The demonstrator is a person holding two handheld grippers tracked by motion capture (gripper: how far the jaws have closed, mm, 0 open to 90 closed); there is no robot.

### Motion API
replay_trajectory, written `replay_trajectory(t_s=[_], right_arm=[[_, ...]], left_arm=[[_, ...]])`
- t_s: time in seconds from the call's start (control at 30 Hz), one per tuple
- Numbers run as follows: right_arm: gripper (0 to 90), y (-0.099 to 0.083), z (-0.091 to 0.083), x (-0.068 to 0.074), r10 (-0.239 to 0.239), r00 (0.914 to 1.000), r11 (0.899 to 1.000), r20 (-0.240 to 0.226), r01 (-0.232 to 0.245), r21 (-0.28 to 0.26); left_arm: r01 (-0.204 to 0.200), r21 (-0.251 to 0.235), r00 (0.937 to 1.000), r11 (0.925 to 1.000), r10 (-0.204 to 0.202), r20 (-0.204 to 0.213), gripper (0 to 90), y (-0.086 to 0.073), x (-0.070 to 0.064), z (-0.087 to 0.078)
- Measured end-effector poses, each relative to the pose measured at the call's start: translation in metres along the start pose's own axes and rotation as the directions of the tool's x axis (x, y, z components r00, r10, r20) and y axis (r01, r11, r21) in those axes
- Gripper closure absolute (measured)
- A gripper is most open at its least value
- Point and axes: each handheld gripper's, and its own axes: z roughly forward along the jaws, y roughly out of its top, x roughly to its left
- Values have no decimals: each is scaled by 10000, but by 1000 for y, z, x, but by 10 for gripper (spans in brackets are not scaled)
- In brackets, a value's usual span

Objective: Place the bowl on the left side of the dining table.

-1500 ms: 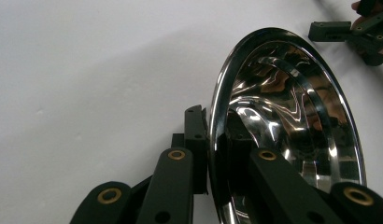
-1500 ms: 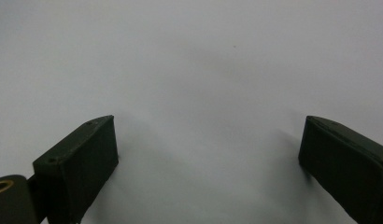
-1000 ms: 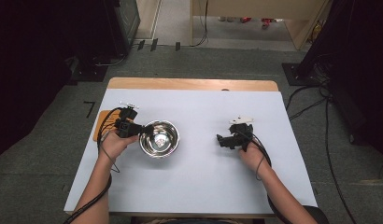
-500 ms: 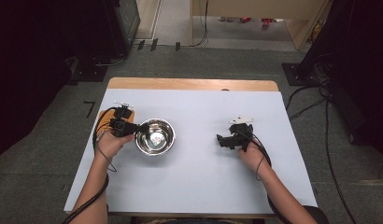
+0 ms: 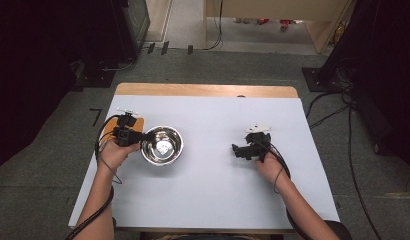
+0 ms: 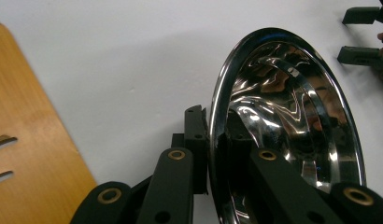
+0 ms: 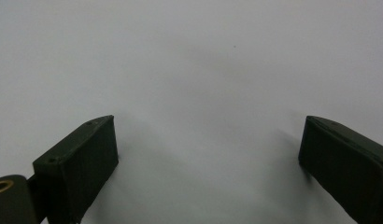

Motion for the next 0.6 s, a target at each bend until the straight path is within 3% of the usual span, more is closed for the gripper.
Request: replay_trajectory(t_s=[0.6], right_arm=[[44,0,0,0,4,10000,10000,1,-4,3]], left_arm=[[439,-247,9982,9987,-448,-404,846,-3,13,-10]])
